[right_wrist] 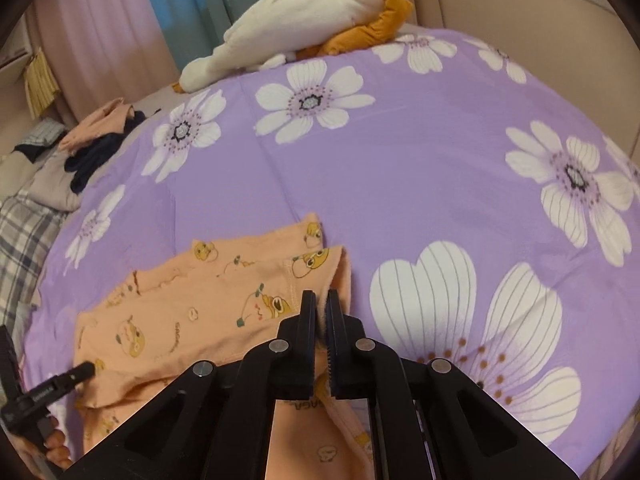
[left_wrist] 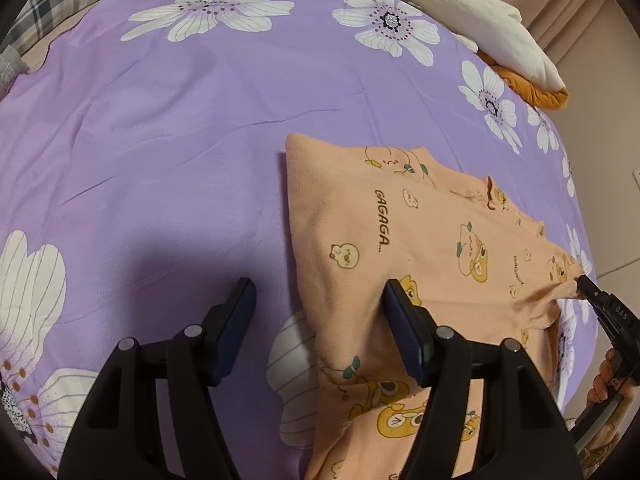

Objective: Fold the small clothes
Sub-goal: 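Withdraw the right tool and bring both tools to the shirt hem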

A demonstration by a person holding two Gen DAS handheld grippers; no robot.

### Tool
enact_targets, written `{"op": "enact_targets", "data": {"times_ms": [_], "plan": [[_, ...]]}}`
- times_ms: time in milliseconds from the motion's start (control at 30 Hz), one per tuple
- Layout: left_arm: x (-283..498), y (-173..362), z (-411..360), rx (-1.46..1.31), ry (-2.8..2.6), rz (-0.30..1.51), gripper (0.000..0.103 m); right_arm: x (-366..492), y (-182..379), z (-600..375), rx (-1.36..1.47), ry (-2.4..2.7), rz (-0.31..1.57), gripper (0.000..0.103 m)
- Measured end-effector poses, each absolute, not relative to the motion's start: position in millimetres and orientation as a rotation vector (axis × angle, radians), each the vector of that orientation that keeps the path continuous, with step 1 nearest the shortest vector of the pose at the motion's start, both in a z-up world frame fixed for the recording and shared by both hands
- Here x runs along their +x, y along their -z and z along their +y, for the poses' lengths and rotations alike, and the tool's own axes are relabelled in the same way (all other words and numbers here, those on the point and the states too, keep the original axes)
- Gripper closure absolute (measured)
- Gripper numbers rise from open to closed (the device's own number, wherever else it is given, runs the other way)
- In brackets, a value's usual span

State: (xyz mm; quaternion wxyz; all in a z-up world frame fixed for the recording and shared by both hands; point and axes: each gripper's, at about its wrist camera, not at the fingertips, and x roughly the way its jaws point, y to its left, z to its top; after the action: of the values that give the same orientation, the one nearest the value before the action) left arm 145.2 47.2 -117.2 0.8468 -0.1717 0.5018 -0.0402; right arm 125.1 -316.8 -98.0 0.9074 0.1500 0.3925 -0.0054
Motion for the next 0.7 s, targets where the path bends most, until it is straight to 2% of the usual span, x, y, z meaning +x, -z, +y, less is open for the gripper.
{"op": "enact_targets", "data": {"times_ms": [200, 500, 600, 667, 700], "plan": [[144.6, 118.2, 44.6, -0.334, 0.077, 1.058, 0.036, 129.4, 142.5, -323.3, 0.358, 0.034, 0.934, 0.097], [140.7, 113.3, 44.7, -0.34, 0.058, 1.07, 0.036, 124.9, 143.8, -326.3, 0.351, 0.055, 0.934, 0.097], [132.4, 97.1, 48.8, -0.367, 0.028, 1.045, 0.038, 117.4, 138.0, -329.2, 0.354, 0.048, 0.929, 0.086], [119.5, 75.1, 49.4, -0.374, 0.057, 0.982, 0.036, 114.1, 129.9, -332.4, 0.348, 0.044, 0.922, 0.074], [114.0, 67.3, 49.4, -0.376, 0.06, 0.967, 0.035, 111.2, 123.7, -334.3, 0.343, 0.035, 0.905, 0.072]]}}
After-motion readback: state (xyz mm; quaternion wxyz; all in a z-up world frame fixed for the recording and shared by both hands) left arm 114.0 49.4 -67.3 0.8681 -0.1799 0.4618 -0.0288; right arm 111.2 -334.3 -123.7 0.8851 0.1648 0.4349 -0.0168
